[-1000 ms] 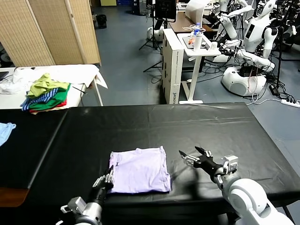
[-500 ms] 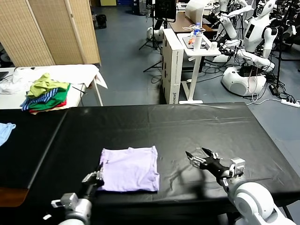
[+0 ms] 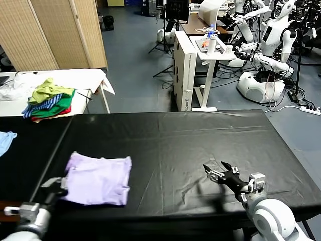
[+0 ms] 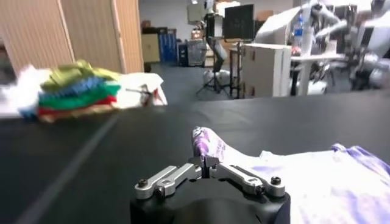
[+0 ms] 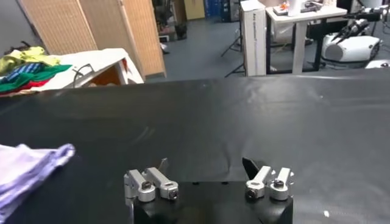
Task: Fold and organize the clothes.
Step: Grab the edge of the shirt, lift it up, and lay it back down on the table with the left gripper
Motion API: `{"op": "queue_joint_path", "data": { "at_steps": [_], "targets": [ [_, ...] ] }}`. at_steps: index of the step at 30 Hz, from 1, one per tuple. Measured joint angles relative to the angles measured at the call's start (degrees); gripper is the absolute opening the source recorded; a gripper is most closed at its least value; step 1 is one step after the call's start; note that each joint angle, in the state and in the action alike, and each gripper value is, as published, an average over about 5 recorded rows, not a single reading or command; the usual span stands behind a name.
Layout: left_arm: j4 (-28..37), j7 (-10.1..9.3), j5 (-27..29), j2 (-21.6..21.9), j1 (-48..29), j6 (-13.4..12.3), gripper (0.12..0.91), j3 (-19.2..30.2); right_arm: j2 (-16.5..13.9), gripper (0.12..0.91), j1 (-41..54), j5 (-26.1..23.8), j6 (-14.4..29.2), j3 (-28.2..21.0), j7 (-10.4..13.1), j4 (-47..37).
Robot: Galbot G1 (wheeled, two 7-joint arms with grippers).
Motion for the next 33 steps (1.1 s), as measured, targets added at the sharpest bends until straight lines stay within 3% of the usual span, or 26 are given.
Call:
{"op": "queue_joint_path", "data": {
  "at_steps": [3,6,12,17,21,28,33],
  "targets": [
    [-1.2,-0.38,-0.6,2.7,2.5,0.1,0.165,-4.4,0.4,0.907,0.3,-0.2,0.1,-0.5,0.0,-0.3],
    [-3.0,-2.03,0.2,3.6,4.2,0.7,0.165,-7.4,0.6,0.907,0.5,-0.6,0.1,-1.0,0.0,-0.3],
    [-9.9,-7.27,0.6,1.6,4.2,5.1,0.165,-6.0,0.7,0.907,-0.6,-1.7,0.1,-1.3,-0.3,0.2],
    [-15.9,-10.48,-4.8,-2.7,2.0,8.7,0.165,2.8,0.7,0.907,-2.1,-2.1,0.1,-0.1,-0.3,1.2],
    [-17.5,-11.83,-8.7,-7.3,-0.7,9.4,0.165,12.2,1.3,0.907,-3.7,-3.0,0.1,1.2,-0.2,2.1],
    [-13.2,-11.44,-4.2,-15.8,-5.8,7.8,0.165,26.9,2.7,0.907,-6.5,-4.8,-0.3,1.7,-0.2,3.8],
    [-7.7,-11.25,-0.9,-20.2,-8.3,7.1,0.165,32.7,2.4,0.907,-6.2,-2.0,-1.7,0.9,0.1,5.1]
  ]
}}
